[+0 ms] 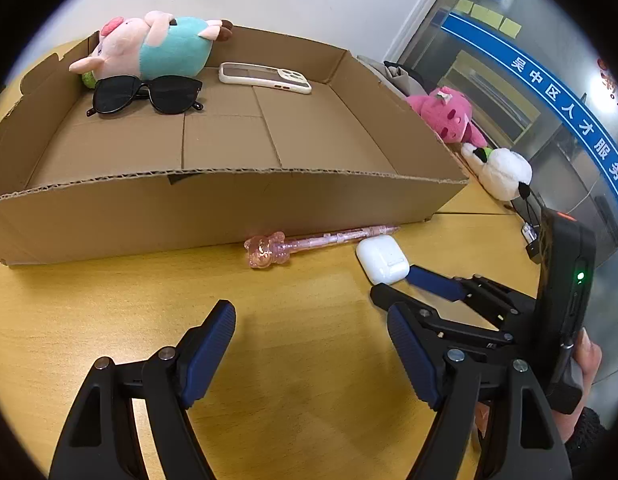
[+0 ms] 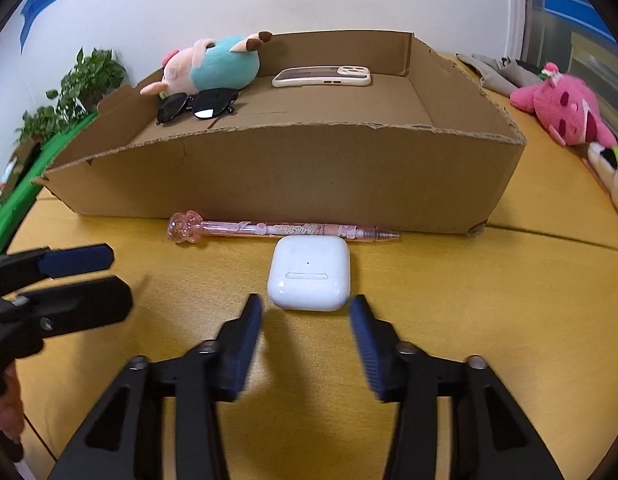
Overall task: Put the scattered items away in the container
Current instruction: 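Move both grippers back out to the white earbud case on the table, then grasp the white earbud case with the right gripper while the left gripper closes on it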
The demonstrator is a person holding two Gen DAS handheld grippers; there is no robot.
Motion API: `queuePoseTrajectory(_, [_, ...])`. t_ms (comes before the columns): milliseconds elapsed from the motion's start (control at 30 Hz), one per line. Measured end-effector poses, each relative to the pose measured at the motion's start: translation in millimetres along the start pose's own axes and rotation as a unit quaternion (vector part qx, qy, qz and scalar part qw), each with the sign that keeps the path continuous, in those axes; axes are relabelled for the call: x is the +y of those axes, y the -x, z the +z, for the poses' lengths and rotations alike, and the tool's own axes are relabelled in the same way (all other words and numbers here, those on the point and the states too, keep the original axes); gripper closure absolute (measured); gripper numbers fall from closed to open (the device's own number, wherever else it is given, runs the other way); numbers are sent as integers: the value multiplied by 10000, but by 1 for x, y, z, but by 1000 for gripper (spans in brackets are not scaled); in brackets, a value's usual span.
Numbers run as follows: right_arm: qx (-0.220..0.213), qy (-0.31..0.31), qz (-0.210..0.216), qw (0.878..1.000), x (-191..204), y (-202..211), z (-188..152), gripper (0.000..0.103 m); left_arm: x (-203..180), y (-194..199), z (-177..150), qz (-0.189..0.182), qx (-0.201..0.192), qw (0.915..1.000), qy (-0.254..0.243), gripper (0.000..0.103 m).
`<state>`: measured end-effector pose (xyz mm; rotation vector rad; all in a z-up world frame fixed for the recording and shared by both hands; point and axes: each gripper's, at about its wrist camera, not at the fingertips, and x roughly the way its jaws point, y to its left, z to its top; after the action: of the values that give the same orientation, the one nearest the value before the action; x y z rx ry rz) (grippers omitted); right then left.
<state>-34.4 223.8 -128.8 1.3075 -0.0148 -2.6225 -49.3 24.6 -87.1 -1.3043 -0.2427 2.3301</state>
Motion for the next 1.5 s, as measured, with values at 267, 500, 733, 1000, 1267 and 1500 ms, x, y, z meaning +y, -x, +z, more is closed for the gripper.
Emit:
queuePoseTrajectory(267, [5, -11, -100, 9999, 0, -11, 10, 31, -6, 0, -1, 28, 2, 10000, 19, 25])
queuePoseTrajectory(500, [-40, 180, -102, 9998, 1, -9, 6, 56, -8, -2, -1, -93, 32, 9999, 85, 25])
queuePoseTrajectory(733, [-104, 17, 198, 9997, 2, 9, -11, 56, -8, -20, 6, -728, 326, 9965, 268, 25])
queuePoseTrajectory(1000, [-392, -27, 715, 9967, 19, 48, -19, 56, -9, -56, 10, -2030, 804, 9714, 928, 28])
queuePoseTrajectory(1267, [-281, 228, 816, 9960, 35, 48, -21, 56, -4, -47, 12, -1952, 745, 9727, 1014, 70])
queuePoseTrajectory(1500, [-293, 497, 949, 9938, 49, 49, -6, 56, 0, -24, 29, -1683, 541, 9811, 783, 71])
